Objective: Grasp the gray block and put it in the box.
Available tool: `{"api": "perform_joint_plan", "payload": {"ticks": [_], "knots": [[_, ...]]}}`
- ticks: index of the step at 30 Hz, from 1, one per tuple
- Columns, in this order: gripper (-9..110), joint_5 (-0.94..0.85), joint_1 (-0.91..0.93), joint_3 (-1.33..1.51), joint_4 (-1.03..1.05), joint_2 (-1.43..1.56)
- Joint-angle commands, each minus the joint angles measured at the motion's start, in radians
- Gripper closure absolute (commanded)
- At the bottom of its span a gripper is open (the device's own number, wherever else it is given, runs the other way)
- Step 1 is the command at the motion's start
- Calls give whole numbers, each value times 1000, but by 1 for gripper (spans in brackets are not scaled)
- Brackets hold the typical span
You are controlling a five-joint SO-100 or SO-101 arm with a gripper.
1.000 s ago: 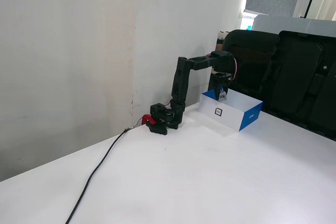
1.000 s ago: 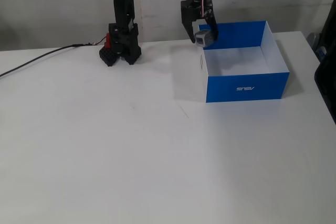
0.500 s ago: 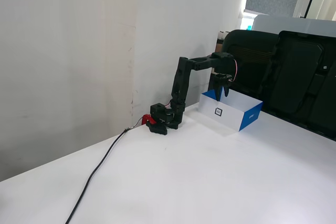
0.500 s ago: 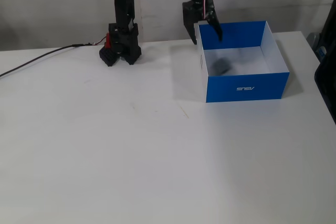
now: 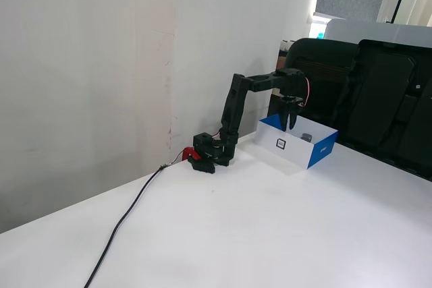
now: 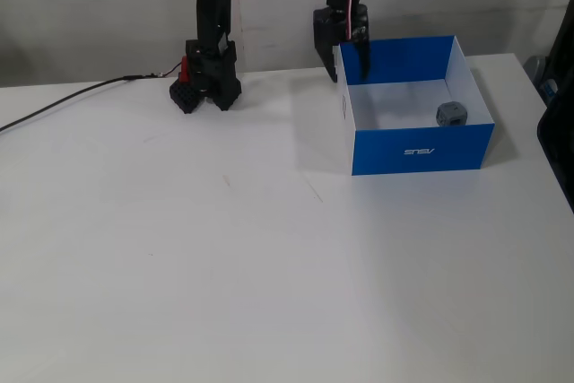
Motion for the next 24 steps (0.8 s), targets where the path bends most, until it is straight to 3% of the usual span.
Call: {"api": "perform_joint_plan", "payload": {"ticks": [1,10,24], "knots": [[101,-14,-58,32,-6,140],[101,-6,-190,253,-61,357],[101,8,-614,560,-216,627]]}}
